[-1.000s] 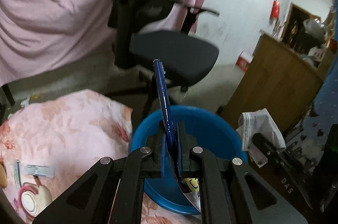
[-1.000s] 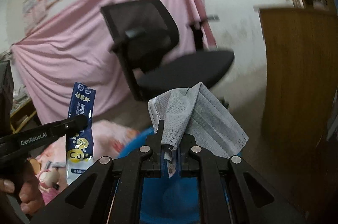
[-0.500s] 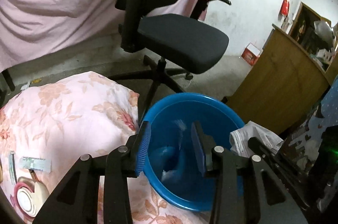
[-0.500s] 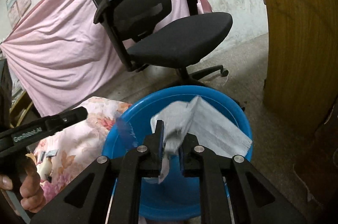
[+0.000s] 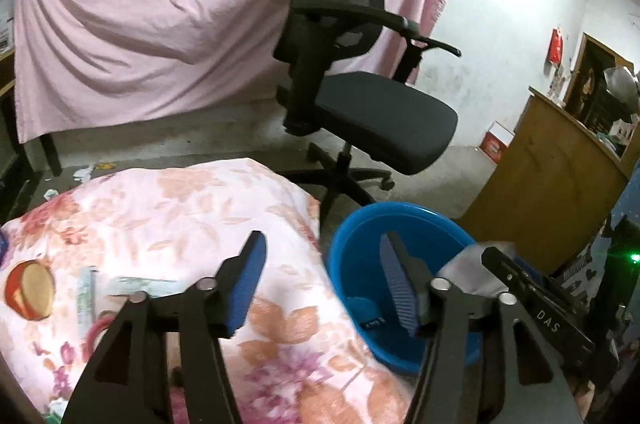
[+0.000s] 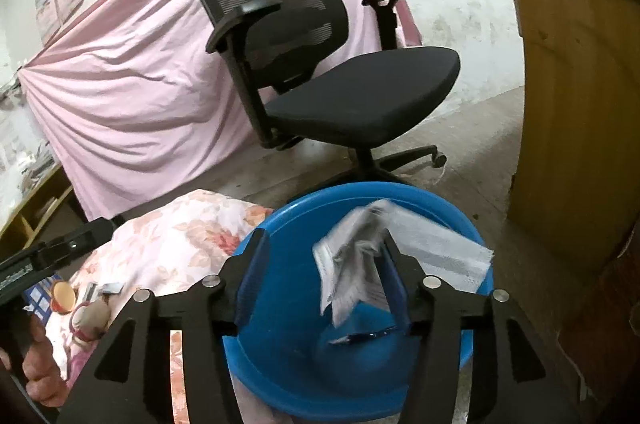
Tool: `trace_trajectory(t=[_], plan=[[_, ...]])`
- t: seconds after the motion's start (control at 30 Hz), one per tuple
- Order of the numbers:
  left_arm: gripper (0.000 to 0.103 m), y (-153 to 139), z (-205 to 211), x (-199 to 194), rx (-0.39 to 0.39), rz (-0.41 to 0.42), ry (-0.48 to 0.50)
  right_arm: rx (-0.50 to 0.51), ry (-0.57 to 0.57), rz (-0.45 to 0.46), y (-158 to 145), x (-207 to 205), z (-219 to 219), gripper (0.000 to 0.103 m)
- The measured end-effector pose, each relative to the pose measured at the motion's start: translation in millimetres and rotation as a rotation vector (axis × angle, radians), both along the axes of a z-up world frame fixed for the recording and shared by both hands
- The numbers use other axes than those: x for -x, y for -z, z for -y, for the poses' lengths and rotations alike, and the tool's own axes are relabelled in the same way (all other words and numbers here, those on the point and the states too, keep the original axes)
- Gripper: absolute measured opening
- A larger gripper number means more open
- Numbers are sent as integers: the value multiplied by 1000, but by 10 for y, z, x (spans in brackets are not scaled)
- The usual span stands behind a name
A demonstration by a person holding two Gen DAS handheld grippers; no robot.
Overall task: Collect trash
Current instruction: 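Carry the tube and mask over the blue basin and open both grippers, then bring both tools back over the bed toward the remaining trash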
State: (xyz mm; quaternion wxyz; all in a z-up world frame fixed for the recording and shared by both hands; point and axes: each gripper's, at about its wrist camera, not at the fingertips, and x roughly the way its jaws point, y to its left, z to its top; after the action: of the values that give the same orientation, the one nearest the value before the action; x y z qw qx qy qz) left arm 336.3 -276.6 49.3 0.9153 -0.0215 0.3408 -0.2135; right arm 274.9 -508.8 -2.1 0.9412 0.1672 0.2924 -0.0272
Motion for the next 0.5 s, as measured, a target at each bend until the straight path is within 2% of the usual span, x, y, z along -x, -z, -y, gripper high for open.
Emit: trace_trajectory(t=[0.07, 0.13, 0.2, 0.23, 0.27, 0.33, 0.43, 0.5], plan=[[56, -35, -89, 36, 6, 14, -14, 1, -22, -10, 1, -6, -33, 77], [58, -67, -163, 78, 5, 25, -24, 7, -29, -10, -21, 9, -62, 79], [64, -100, -245, 131, 9, 39, -37, 15, -30, 10, -75, 46, -97, 79], [71, -119, -297, 171, 16, 56, -49, 22, -31, 30, -112, 74, -124, 80], [78, -144, -345, 208, 23, 73, -60, 31, -32, 58, -165, 113, -157, 82], [83, -208, -481, 310, 46, 116, -85, 55, -37, 117, -289, 197, -250, 86], [94, -295, -669, 430, 76, 165, -118, 103, -36, 226, -479, 396, -440, 101], [99, -351, -817, 545, 87, 213, -151, 128, -38, 302, -581, 513, -559, 103]])
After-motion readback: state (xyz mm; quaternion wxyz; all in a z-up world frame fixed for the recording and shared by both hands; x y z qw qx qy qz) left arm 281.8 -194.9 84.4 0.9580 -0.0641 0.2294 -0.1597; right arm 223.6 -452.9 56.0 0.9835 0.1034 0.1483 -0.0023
